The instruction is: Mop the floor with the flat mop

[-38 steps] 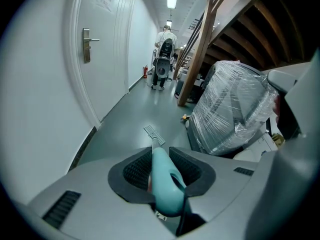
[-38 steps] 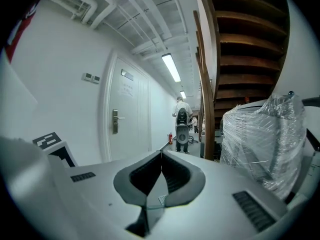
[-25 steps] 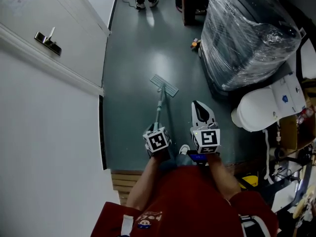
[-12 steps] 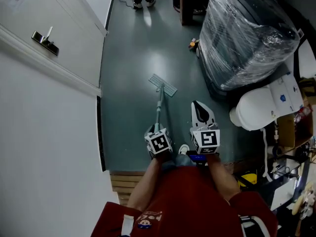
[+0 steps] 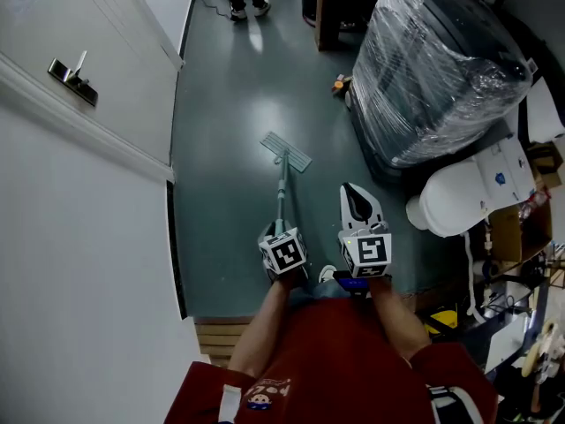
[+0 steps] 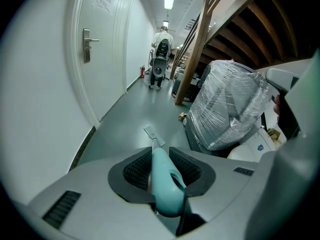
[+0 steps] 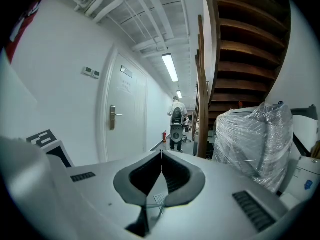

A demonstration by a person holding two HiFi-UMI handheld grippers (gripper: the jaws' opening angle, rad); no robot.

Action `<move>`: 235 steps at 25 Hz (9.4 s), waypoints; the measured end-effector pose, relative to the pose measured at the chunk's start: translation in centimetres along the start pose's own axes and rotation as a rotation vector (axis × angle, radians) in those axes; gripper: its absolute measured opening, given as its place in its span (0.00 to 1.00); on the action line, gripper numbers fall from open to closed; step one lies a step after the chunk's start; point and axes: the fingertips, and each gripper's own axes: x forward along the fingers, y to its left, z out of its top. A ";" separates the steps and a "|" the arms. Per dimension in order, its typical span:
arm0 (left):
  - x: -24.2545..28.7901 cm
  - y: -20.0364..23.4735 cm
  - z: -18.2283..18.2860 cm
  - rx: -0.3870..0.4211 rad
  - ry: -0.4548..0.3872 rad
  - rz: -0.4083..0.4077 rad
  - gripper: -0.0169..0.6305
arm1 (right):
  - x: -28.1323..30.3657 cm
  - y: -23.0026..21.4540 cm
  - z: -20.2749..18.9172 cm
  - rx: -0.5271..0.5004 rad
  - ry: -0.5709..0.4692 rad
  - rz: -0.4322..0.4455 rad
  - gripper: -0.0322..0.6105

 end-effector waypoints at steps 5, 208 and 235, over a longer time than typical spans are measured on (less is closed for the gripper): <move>1.7 1.9 2.0 0.014 -0.007 -0.020 0.21 | 2.1 1.4 0.7 0.001 -0.015 -0.020 0.08; 15.8 -4.2 21.5 0.087 -0.015 0.020 0.21 | 24.5 -11.1 4.4 0.013 -0.002 0.065 0.08; 3.3 5.0 3.2 0.067 0.006 -0.022 0.21 | 8.3 4.0 1.9 -0.001 0.030 0.067 0.08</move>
